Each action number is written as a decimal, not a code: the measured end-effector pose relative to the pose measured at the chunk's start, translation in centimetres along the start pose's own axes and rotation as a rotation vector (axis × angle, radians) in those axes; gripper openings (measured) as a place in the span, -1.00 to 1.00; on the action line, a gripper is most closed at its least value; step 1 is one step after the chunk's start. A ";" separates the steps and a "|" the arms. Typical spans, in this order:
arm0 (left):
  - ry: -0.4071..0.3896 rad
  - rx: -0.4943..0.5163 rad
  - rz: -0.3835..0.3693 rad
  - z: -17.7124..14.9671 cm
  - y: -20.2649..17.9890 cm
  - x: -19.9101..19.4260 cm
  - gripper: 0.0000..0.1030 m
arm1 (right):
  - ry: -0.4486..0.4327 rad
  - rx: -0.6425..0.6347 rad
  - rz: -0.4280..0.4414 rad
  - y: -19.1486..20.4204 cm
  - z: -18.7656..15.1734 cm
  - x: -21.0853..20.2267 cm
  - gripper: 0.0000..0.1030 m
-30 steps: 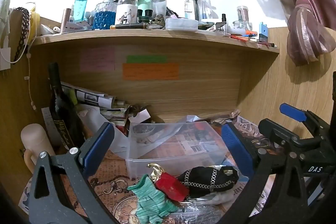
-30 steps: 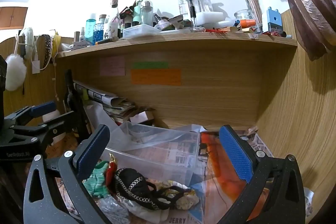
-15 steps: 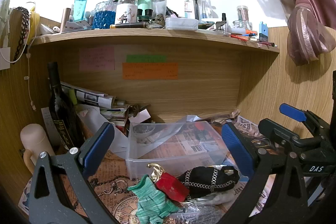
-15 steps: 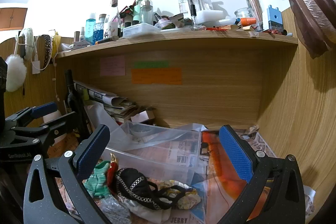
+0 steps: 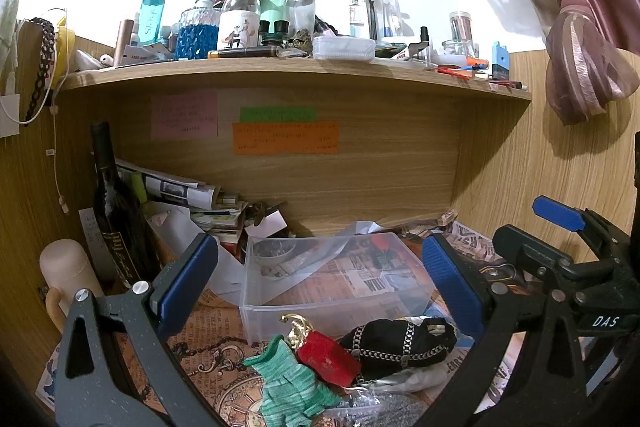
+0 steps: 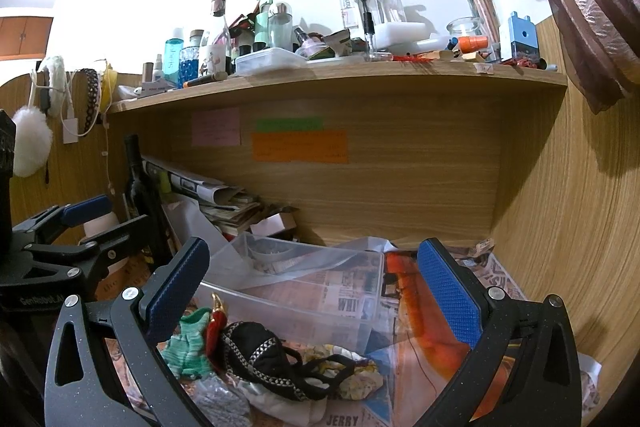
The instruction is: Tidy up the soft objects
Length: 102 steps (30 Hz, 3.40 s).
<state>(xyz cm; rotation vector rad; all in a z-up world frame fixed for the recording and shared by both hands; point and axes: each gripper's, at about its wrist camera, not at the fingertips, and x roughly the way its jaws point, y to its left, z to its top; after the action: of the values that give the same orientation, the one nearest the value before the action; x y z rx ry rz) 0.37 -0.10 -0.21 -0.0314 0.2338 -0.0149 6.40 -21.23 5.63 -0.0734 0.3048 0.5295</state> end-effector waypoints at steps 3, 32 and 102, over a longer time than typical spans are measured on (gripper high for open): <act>0.000 0.000 0.001 0.0 0.0 0.0 1.00 | -0.001 0.001 0.000 0.0 0.0 0.0 1.00; -0.004 0.000 0.003 0.1 -0.2 -0.1 1.00 | -0.002 0.003 0.002 0.3 0.2 0.2 1.00; 0.532 -0.192 -0.166 -11.2 3.1 12.0 0.58 | 0.439 0.036 0.201 0.1 -9.4 9.7 -0.45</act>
<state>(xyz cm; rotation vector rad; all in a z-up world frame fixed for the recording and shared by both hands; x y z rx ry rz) 9.46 2.44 -14.02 -0.2394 0.7634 -0.1676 11.83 -17.79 -6.27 -0.1254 0.7560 0.7063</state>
